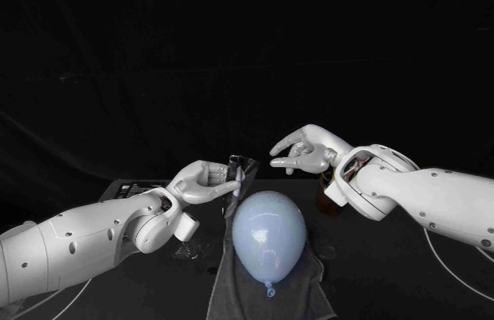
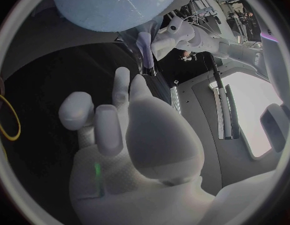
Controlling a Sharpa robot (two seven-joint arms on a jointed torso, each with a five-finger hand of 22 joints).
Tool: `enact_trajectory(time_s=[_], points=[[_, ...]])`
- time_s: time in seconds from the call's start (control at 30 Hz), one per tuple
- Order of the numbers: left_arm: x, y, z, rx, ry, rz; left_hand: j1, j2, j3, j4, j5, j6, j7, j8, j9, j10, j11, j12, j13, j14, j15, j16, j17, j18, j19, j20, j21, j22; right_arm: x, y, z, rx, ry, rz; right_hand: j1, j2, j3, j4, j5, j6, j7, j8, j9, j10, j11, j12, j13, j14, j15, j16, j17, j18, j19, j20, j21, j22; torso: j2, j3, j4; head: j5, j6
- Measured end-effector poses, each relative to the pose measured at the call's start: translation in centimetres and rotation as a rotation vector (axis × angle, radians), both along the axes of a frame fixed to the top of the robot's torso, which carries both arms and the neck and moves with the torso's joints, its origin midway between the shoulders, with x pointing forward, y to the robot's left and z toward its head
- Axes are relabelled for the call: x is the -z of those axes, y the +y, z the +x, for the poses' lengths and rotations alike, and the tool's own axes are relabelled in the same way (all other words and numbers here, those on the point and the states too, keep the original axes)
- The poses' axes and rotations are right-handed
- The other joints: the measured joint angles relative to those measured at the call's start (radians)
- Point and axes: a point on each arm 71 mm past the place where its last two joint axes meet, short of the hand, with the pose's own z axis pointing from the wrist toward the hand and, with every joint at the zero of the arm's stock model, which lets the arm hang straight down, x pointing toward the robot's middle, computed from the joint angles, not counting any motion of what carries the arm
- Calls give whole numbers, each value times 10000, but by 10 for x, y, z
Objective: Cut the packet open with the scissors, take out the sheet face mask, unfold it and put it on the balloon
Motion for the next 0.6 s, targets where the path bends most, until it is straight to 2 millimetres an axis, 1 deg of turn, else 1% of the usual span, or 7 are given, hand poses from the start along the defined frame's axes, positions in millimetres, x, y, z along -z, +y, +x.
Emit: enact_trajectory(time_s=[0.07,0.2,0.27,0.37,0.43,0.5,0.6], points=[[-1,-2,0,40,-20,-66,0,0,0,0,0,0,0,0,-1,0,0,0,1,0,0,0,0,-1,0,0,0,0,1,4,1,-12,141,-6,-101,86,-137,1,-55,-8,2,0,37,-317,26,452,644,0,0,89,44,-1,-38,-29,0,9,0,1,3,-35,5],[-2,-4,1,78,-53,-141,0,0,0,0,0,0,0,0,-2,0,0,0,0,0,0,0,-4,-2,-1,0,0,0,2,9,2,-21,396,41,-266,91,-311,18,-115,-78,39,0,55,-549,39,819,1155,0,1,150,165,-1,-78,7,0,64,0,3,7,-76,7],[-2,-5,2,103,-74,-166,0,0,0,0,0,0,0,0,-3,0,-1,0,0,0,0,0,-10,-3,-1,-1,0,-1,3,12,2,-49,578,104,-335,155,-455,19,-116,-111,18,0,79,-679,54,1030,1437,-1,1,213,245,-1,-79,6,0,71,0,2,7,-87,-4],[-3,-7,2,135,-98,-191,0,0,0,0,0,0,0,0,-5,0,-1,0,1,0,0,0,-11,-6,-1,-1,0,-1,4,16,2,-97,826,215,-479,199,-648,26,-179,-135,26,0,99,-766,69,1277,1756,-1,2,256,323,-1,-79,7,-1,128,0,1,8,-105,-7],[-3,-8,3,148,-112,-202,0,0,0,0,0,0,0,-1,-6,0,0,0,0,0,0,0,-10,-65,-2,-1,0,-1,4,17,1,-125,960,277,-500,221,-780,16,-210,-165,53,0,113,-785,56,1434,1945,-2,3,304,400,-1,-78,7,-1,156,2,0,9,-113,-8],[-3,-9,3,153,-129,-203,0,0,0,1,0,0,0,0,-6,0,0,0,0,0,0,0,-10,-66,-2,-1,0,-1,5,20,2,-147,1094,333,-500,220,-820,35,-210,-233,51,0,113,-838,106,1531,2054,-2,3,326,440,-1,-78,7,-1,181,3,0,7,-115,-7],[-4,-9,4,152,-151,-196,0,0,-1,1,0,0,0,0,-7,1,-1,0,1,0,0,0,-10,-67,-2,-1,0,-2,6,22,4,-147,1254,401,-500,221,-915,-4,-210,-247,65,0,128,-839,107,1816,2337,-3,3,381,530,-2,-79,7,-1,200,4,-2,6,-106,3]])
